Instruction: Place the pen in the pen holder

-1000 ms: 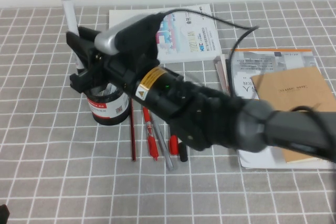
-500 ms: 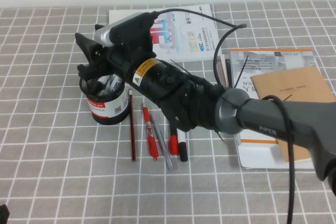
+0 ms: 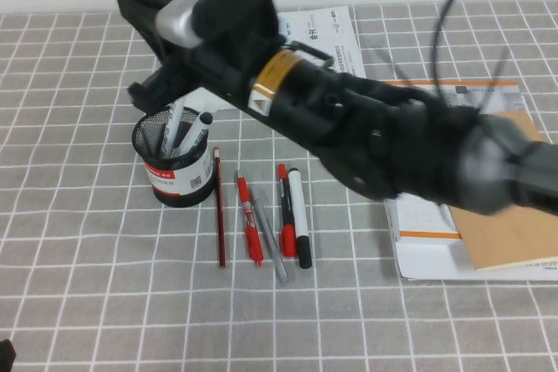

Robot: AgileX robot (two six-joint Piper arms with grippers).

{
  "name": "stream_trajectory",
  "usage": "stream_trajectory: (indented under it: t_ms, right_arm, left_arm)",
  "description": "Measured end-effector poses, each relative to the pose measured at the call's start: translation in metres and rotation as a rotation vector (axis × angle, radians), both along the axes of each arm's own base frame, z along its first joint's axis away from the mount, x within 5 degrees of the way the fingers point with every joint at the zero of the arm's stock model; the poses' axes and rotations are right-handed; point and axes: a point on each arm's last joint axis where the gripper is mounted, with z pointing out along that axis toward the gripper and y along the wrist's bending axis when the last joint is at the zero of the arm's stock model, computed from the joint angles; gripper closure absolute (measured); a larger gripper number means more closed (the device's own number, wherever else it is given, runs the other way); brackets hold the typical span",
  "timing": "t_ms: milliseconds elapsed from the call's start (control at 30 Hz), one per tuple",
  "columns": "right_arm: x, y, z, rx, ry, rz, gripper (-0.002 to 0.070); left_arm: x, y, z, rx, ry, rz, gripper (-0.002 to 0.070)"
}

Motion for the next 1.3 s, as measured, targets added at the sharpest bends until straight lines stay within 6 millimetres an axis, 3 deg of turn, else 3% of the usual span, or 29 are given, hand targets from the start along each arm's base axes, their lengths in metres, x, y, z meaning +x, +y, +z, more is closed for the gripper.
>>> stream_trajectory:
  t_ms: [200, 333, 433, 667, 1033, 1300]
  right_arm:
    - [-0.038, -0.041, 0.026, -0.025, -0.007, -0.006, 0.0688]
    - [-0.067, -0.078, 0.046, -0.108, 0.032, -0.058, 0.0688]
    - [-0.086, -0.108, 0.049, -0.242, 0.132, -0.135, 0.0688]
    - [-0.126, -0.173, 0.022, -0.528, 0.400, -0.282, 0.0688]
    - [-0.206, -0.259, -0.015, -0.434, 0.362, -0.307, 0.0688]
    - [-0.233, -0.313, -0.050, -0.275, 0.331, -0.552, 0.0688]
  left_arm:
    - [0.000, 0.000, 0.000, 0.000, 0.000, 0.000, 0.0680]
    - [0.000, 0.000, 0.000, 0.000, 0.000, 0.000, 0.0680]
    - [0.000, 0.000, 0.000, 0.000, 0.000, 0.000, 0.0680]
    - [0.000, 0.000, 0.000, 0.000, 0.000, 0.000, 0.0680]
    - [0.000, 0.000, 0.000, 0.000, 0.000, 0.000, 0.0680]
    - [0.000, 0.000, 0.000, 0.000, 0.000, 0.000, 0.0680]
